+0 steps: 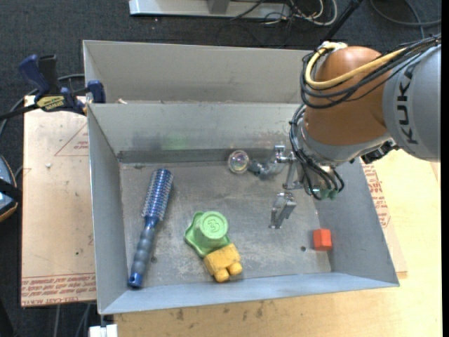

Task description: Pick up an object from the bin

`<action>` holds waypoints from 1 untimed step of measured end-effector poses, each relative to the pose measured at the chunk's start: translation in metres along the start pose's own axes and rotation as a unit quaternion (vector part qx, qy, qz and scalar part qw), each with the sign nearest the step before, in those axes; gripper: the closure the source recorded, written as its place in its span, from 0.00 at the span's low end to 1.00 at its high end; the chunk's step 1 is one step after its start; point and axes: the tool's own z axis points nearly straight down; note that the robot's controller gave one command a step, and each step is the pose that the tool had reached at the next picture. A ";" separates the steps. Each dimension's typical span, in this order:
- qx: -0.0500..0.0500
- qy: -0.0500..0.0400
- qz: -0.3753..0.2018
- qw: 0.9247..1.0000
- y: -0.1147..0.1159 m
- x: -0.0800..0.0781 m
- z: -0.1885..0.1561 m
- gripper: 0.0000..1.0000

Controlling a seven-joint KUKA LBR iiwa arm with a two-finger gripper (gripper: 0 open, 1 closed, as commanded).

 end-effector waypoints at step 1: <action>-0.001 -0.009 -0.043 0.999 0.064 -0.010 0.129 0.00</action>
Offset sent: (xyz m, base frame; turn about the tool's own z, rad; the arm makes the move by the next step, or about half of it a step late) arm 0.0062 0.0714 -0.1511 -0.0911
